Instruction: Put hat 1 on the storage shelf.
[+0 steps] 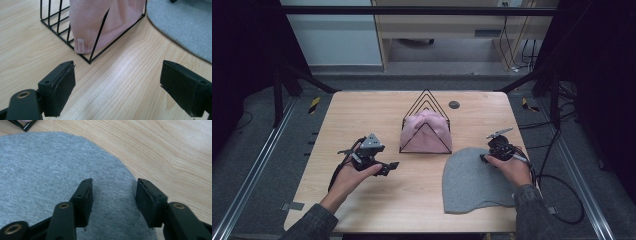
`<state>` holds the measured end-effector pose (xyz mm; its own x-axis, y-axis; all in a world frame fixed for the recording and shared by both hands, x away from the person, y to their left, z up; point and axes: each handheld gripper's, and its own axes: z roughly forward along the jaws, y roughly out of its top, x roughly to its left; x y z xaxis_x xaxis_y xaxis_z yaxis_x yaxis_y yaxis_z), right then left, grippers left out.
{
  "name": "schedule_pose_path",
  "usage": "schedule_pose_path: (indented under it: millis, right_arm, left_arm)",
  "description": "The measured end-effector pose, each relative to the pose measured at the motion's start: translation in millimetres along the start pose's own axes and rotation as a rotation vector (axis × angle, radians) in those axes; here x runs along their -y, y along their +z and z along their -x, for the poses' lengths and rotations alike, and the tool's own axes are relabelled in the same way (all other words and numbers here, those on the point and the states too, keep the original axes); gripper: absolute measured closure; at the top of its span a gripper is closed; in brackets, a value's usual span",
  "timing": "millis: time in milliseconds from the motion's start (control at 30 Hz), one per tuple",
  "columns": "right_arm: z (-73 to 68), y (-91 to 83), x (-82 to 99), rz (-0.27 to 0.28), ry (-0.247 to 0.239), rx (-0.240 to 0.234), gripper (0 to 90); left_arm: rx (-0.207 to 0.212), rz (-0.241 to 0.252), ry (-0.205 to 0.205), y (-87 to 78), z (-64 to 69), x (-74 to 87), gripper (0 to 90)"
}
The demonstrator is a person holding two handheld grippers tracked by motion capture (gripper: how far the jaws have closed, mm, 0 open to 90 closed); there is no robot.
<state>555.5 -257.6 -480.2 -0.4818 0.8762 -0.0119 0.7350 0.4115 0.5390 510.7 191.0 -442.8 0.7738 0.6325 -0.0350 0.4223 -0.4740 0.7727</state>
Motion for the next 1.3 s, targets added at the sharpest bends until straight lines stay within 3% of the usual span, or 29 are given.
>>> schedule_pose_path:
  millis: [433, 600, 767, 867, 1067, 1300]
  right_arm:
    - [-2.9, -4.1, 2.9, -0.008, -0.039, -0.027, 73.3]
    - [-4.3, -4.6, 4.7, -0.004, -0.046, -0.045, 84.8]
    - [-8.2, -9.2, 6.4, 0.014, -0.047, -0.061, 85.9]
    - [-12.5, -18.0, 7.5, 0.050, -0.040, -0.081, 85.9]
    - [-23.9, -48.4, 10.3, 0.135, -0.078, -0.108, 86.0]
    - [-35.8, -76.0, 14.0, 0.208, -0.113, -0.139, 86.0]
  left_arm:
    - [-0.027, -0.027, 0.019, -0.3, 6.6, 9.9, 12.6]
    - [-0.081, -0.019, -0.009, -1.0, 3.8, 14.2, 13.7]
    - [-0.097, -0.003, -0.037, -3.8, 0.1, 16.3, 13.7]
    - [-0.093, -0.001, -0.052, -4.2, -2.7, 18.5, 15.4]
    - [-0.049, -0.009, -0.076, -2.5, -4.4, 23.0, 12.3]
    - [-0.026, -0.017, -0.076, -1.8, -3.8, 24.3, 12.2]
